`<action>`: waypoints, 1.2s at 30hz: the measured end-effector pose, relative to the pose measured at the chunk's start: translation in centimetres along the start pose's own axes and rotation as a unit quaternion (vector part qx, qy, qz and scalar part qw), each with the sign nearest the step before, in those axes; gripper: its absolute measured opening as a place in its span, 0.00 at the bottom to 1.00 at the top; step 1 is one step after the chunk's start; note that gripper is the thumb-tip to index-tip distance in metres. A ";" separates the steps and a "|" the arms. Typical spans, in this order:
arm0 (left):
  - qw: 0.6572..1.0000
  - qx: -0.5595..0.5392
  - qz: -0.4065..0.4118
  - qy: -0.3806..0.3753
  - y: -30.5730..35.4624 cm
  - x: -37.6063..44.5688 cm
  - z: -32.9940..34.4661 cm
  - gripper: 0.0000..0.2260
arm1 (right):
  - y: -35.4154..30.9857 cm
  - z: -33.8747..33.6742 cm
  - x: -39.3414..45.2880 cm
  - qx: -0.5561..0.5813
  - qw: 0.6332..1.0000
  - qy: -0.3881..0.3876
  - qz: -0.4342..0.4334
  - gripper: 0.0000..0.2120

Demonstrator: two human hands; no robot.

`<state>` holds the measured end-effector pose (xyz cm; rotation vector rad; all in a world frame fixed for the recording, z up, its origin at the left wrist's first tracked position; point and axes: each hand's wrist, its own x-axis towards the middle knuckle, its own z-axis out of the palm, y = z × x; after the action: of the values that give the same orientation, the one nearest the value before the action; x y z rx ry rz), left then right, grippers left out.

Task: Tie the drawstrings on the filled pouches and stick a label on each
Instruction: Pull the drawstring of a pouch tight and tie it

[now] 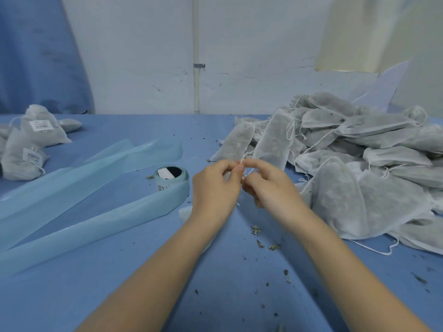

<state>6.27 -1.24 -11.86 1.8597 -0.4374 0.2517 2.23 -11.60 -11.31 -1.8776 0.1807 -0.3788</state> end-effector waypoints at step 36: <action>0.998 0.054 0.006 -0.004 -0.6 -0.9 1.1 0.08 | 0.6 -2.6 0.6 0.063 0.996 0.011 0.060 0.05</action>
<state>5.68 -1.92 -13.08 1.9655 -0.4474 0.2809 1.91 -14.33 -11.00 -1.7303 0.2777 -0.3205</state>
